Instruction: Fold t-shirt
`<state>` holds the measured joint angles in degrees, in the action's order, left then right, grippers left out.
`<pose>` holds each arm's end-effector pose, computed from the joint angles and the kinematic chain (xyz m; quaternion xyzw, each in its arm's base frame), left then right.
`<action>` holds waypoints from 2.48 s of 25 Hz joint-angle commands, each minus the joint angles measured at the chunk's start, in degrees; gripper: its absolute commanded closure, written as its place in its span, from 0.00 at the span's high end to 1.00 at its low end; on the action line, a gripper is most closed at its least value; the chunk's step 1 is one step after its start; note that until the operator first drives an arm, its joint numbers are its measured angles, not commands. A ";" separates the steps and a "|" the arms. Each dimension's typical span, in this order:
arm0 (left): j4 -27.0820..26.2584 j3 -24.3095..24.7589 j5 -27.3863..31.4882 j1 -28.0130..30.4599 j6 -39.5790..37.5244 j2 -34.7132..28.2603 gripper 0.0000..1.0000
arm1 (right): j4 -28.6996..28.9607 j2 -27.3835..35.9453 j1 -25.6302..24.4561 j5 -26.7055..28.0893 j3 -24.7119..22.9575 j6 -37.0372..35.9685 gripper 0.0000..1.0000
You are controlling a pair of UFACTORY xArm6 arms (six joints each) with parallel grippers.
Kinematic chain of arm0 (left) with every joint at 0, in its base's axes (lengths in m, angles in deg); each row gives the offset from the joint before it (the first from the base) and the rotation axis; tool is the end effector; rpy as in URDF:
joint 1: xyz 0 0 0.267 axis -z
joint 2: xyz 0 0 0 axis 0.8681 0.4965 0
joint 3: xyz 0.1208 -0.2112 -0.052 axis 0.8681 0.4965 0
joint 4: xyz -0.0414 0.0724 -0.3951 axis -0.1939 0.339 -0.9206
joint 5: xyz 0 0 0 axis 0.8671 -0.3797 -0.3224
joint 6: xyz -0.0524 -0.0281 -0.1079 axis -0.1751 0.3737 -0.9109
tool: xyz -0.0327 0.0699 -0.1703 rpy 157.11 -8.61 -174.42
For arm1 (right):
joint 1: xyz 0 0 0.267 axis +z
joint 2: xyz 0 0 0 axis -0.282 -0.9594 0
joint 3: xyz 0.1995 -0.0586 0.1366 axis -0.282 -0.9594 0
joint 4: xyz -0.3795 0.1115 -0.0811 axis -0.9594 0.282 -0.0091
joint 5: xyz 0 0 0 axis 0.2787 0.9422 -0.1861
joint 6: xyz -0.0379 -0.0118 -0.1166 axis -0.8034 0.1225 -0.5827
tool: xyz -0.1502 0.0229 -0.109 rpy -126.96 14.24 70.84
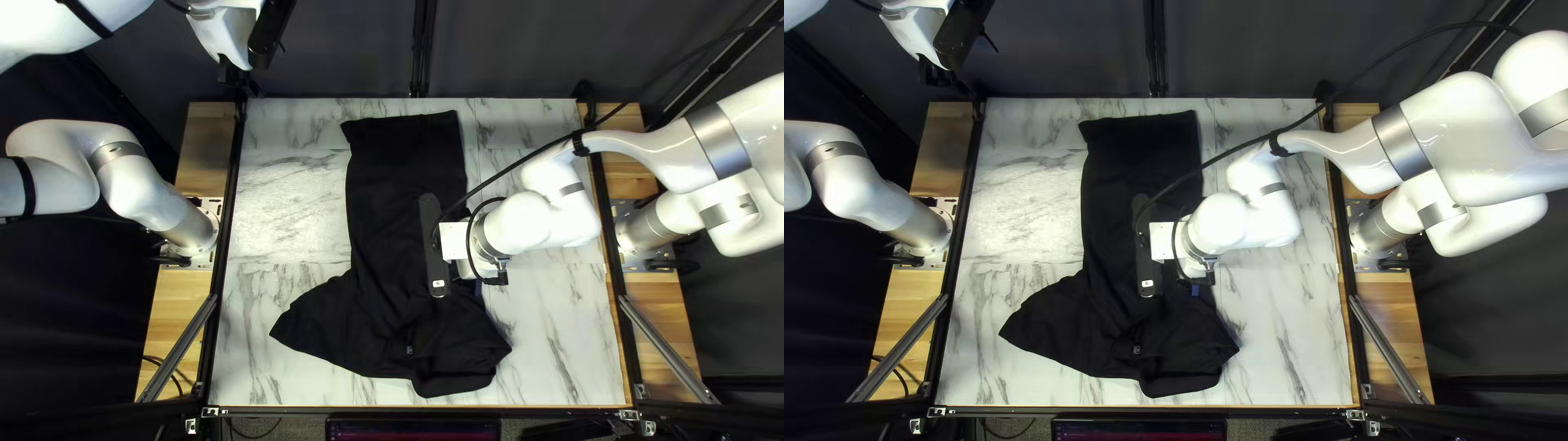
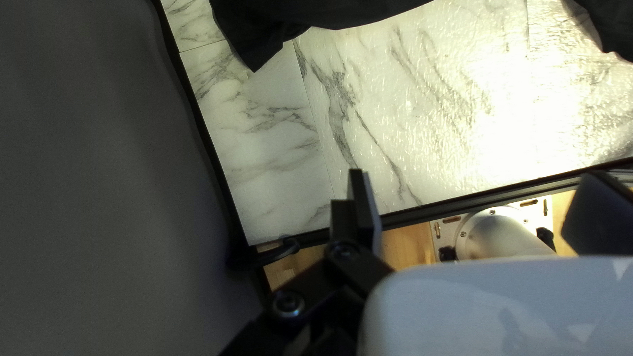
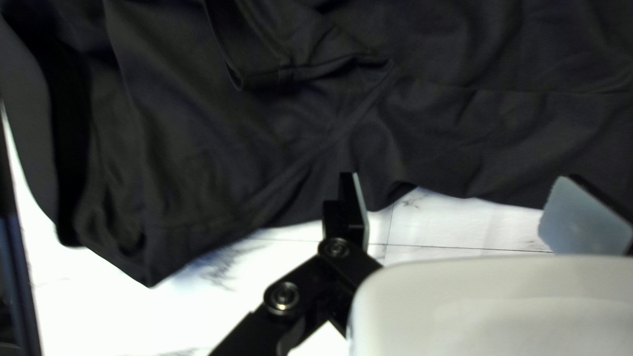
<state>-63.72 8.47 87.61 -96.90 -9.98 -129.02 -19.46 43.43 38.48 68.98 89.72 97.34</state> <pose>0.3305 0.1965 0.3492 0.9882 -0.1193 0.0964 0.0056 0.4816 0.1805 0.0115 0.9834 0.1492 0.1014 0.0187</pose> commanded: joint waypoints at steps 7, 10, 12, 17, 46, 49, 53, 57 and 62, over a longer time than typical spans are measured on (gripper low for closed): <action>0.00 0.00 0.00 0.00 0.00 0.00 1.00 | -1.29 -14.82 7.69 3.51 13.67 1.64 1.00; 0.00 0.00 0.00 0.00 0.00 0.00 1.00 | -0.36 -16.79 8.52 5.76 16.63 1.04 1.00; 0.00 0.00 0.00 0.00 0.00 0.00 1.00 | -0.24 -18.05 9.14 7.03 18.16 1.26 1.00; 0.00 0.00 0.00 0.00 0.00 0.00 1.00 | 0.66 -21.10 9.50 6.57 18.69 1.45 1.00; 0.00 0.00 0.00 0.00 0.00 0.00 1.00 | 1.63 -27.83 13.46 21.39 35.54 5.58 0.00; 0.00 0.00 0.00 0.00 0.00 0.00 1.00 | 1.71 -27.71 13.05 20.70 34.57 5.75 0.02; 0.00 0.00 0.00 0.00 0.00 0.00 1.00 | 1.78 -27.55 12.28 19.40 33.34 6.01 0.05; 0.00 0.00 0.00 0.00 0.00 0.00 1.00 | 1.60 -28.76 12.00 19.28 35.05 6.02 0.57; 0.00 0.00 0.00 0.00 0.00 0.00 1.00 | 0.71 -26.98 12.17 20.75 35.41 6.66 1.00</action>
<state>-63.72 8.47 87.61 -96.90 -9.98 -129.02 -18.30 15.54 50.60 88.82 124.95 103.78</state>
